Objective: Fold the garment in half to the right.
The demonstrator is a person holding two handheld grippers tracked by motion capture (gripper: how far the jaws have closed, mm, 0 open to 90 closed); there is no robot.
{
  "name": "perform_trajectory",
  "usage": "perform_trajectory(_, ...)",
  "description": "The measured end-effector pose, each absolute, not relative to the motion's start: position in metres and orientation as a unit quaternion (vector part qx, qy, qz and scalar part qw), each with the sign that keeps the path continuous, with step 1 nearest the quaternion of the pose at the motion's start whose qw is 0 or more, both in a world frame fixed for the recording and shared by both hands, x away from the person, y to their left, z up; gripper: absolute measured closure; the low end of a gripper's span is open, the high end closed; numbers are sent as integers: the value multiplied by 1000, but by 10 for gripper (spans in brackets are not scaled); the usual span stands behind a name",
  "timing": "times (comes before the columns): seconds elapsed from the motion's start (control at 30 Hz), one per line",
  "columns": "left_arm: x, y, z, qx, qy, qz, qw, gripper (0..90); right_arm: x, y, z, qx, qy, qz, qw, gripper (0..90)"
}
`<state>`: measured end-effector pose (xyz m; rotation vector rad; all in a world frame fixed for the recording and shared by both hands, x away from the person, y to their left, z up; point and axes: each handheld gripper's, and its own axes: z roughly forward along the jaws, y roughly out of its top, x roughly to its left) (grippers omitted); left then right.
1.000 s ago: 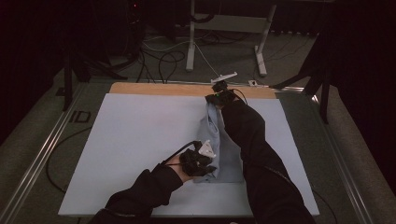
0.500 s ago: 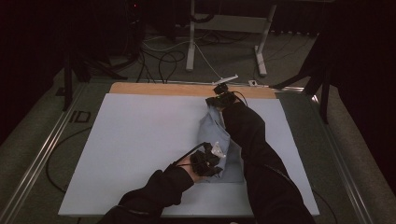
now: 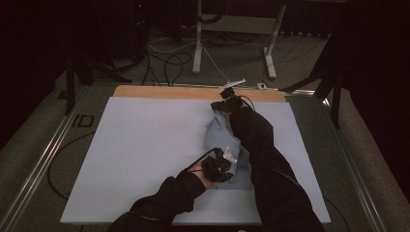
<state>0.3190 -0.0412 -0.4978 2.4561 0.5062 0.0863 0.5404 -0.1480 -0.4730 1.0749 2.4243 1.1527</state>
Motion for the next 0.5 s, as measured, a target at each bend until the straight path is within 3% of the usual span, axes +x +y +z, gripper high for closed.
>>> perform_trajectory(0.07, 319, -42, -498, 930, 194, 34, 311, 844, 541, -148, -474, 369, 833, 393, 124, 829)
perform_trajectory(0.13, 320, -44, -498, 930, 194, 34, 310, 843, 543, -151, -477, 382, 829, 390, 118, 773)
perform_trajectory(0.3, 321, -45, -500, 929, 198, 31, 312, 839, 542, -156, -473, 394, 823, 392, 118, 525)
perform_trajectory(0.37, 321, -46, -501, 931, 194, 31, 309, 838, 541, -157, -473, 394, 824, 390, 118, 484)
perform_trajectory(0.4, 322, -46, -501, 931, 194, 30, 309, 838, 541, -160, -470, 397, 822, 390, 118, 405)
perform_trajectory(0.5, 320, -48, -502, 929, 198, 30, 311, 838, 540, -165, -468, 404, 819, 393, 114, 341)
